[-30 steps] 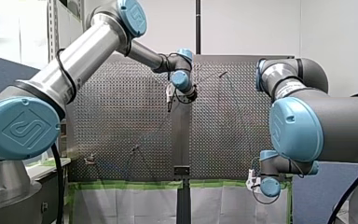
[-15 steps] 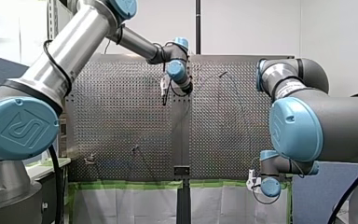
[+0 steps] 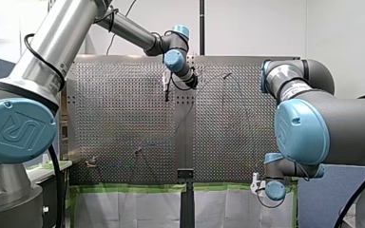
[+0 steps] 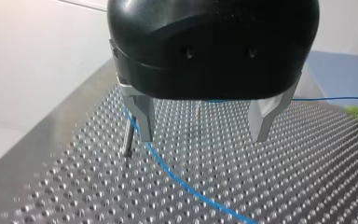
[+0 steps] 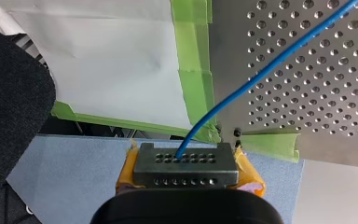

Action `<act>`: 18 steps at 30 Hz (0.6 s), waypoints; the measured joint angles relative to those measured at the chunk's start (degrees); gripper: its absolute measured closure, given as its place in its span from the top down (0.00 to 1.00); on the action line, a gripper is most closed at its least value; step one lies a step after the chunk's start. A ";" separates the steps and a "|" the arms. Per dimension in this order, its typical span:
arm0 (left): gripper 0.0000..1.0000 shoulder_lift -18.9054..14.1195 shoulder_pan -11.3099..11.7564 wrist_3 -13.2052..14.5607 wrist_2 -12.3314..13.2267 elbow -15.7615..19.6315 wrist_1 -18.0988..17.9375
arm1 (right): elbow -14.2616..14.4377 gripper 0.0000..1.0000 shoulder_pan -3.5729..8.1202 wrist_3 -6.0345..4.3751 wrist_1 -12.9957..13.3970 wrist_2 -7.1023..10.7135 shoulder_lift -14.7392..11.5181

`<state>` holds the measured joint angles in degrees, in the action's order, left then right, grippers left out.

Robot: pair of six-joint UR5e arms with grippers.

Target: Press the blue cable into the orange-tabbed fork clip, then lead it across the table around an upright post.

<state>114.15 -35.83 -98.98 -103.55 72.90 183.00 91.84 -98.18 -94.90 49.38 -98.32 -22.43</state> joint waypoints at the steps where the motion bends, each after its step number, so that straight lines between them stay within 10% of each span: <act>1: 1.00 -0.64 -0.13 0.40 0.36 0.63 0.10 | 0.01 0.00 -0.01 -0.01 0.00 0.02 0.00; 18: 1.00 -9.61 -1.23 3.34 3.88 0.13 1.34 | -0.11 0.00 -0.18 -0.10 -0.21 0.27 0.00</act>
<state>104.55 -37.05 -95.64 -99.67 73.03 184.34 91.73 -98.36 -95.00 49.17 -98.06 -22.44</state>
